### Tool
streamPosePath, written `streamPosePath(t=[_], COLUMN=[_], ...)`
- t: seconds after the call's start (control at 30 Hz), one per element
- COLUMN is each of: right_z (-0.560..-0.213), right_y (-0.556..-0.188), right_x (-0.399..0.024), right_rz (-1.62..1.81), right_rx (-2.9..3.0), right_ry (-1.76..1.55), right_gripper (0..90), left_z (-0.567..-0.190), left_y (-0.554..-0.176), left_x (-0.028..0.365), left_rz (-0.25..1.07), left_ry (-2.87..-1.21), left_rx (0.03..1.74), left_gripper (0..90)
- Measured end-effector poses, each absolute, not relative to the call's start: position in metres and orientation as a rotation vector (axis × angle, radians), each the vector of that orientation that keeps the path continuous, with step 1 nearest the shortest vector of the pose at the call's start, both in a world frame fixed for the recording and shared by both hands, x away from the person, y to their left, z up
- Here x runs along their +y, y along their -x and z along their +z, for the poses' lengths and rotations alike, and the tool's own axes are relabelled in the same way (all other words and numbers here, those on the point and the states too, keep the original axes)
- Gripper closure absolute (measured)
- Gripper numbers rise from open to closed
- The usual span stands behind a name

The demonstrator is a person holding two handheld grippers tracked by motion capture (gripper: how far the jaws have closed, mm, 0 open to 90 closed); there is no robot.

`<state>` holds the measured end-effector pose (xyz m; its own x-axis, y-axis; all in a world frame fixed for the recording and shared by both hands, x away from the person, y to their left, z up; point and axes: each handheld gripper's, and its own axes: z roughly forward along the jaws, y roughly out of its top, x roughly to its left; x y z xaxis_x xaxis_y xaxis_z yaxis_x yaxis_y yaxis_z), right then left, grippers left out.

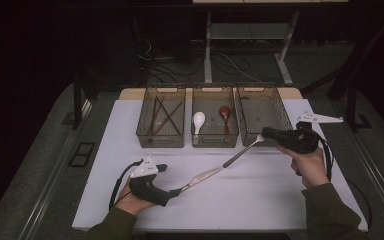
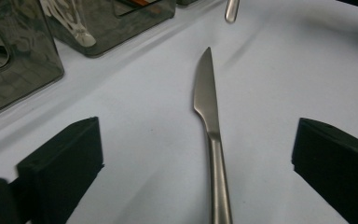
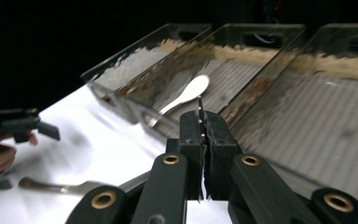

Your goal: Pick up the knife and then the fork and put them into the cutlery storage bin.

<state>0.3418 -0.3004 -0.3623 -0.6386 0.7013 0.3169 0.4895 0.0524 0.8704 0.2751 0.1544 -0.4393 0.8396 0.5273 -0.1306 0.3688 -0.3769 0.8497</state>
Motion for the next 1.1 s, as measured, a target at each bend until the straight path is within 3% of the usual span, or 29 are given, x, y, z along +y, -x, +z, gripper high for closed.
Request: streamPosePath(t=[0.73,1.1], right_z=[-0.308,-0.324], right_y=[-0.387,-0.417], right_x=[-0.365,-0.371], right_rz=[1.492,1.378], right_rx=[1.911,1.919], right_ry=[-1.363,-1.435], right_gripper=[87.1,87.1], left_z=[-0.441,-0.441], left_y=[-0.275,-0.275], left_x=[0.154,0.152], left_rz=[0.167,0.164], left_ry=[-2.035,-2.04], left_rx=[0.658,0.654], left_gripper=[0.0,0.0])
